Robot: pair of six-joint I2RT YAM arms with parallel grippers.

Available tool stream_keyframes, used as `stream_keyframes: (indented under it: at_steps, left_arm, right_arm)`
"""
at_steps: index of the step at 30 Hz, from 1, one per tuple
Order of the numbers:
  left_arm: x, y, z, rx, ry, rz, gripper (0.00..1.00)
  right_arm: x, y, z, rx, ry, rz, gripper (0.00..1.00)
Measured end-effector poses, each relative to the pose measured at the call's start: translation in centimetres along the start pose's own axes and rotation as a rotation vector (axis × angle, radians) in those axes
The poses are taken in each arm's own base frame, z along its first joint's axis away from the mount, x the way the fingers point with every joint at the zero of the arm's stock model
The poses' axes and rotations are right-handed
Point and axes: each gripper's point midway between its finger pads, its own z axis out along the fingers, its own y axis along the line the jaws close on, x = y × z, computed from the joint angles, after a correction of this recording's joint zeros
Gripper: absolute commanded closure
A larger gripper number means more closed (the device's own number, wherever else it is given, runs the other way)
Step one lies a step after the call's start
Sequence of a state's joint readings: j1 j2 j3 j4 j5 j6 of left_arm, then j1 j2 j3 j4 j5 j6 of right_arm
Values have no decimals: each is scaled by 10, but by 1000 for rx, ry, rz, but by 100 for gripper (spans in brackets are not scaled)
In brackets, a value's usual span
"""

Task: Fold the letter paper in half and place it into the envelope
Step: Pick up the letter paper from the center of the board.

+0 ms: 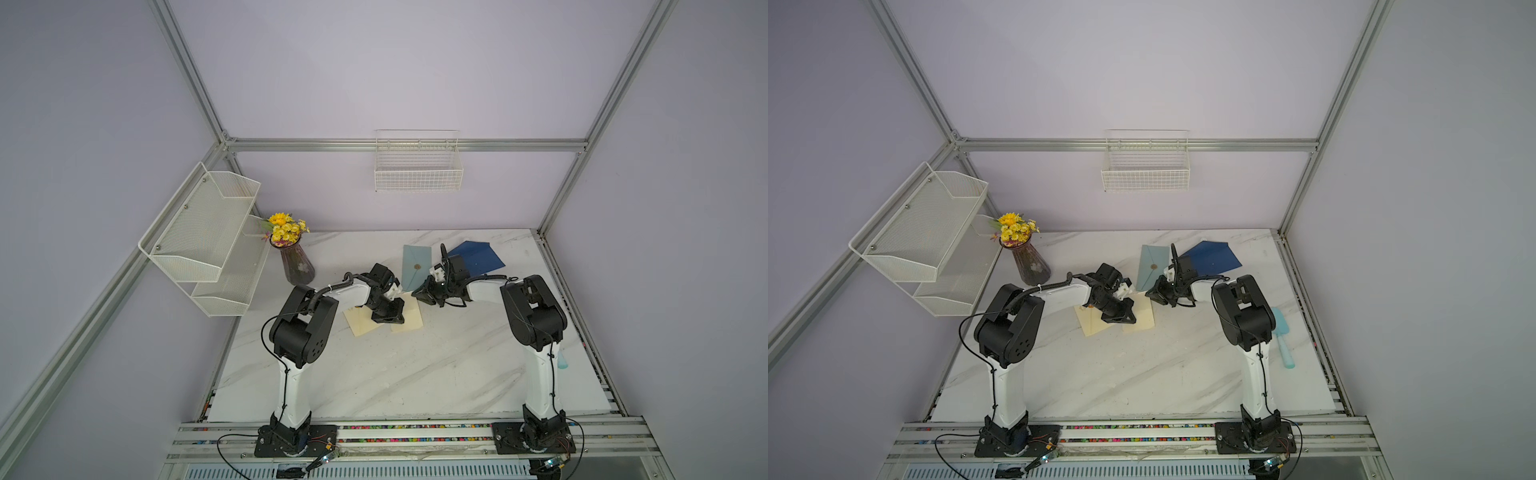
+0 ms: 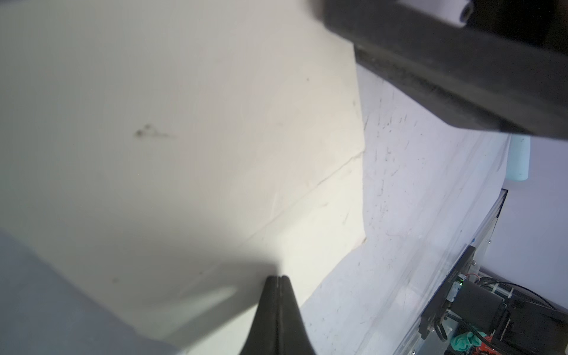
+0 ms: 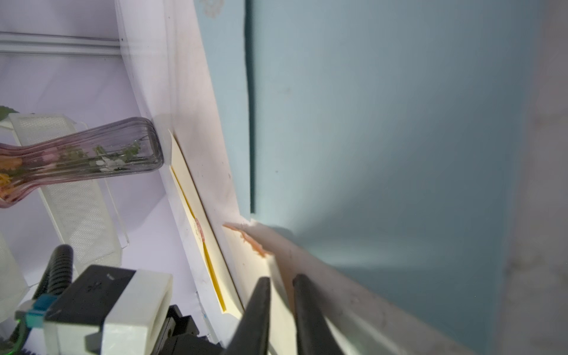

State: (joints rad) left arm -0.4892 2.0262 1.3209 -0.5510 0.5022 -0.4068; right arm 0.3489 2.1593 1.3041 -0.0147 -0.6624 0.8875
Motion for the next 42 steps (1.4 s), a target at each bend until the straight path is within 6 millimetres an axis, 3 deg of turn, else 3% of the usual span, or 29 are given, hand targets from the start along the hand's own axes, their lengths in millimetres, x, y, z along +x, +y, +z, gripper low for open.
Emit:
stream_keyframes:
  at_steps: [1,7,8,10,13,34,42]
  left_arm:
    - [0,0,0,0,0,0,100]
    - [0,0,0,0,0,0,100]
    - [0,0,0,-1,0,0,100]
    - [1,0,0,-2,4,-2,100]
    - [2,0,-1,-2,6,-4,100]
    - [0,3,-3,14,10,-50,100]
    - [-1,4,-3,20,10,-64,100]
  right_arm:
    - [0,-1,1,-4,5,2,100]
    - [1,1,2,-22,16,3,100]
    - [0,1,2,-24,14,3,90]
    - [1,1,1,-34,21,3,54]
    - [2,17,-2,-95,33,-37,38]
    - [62,4,-28,-163,146,-60,37]
    - [82,-1,-29,-149,186,-60,47]
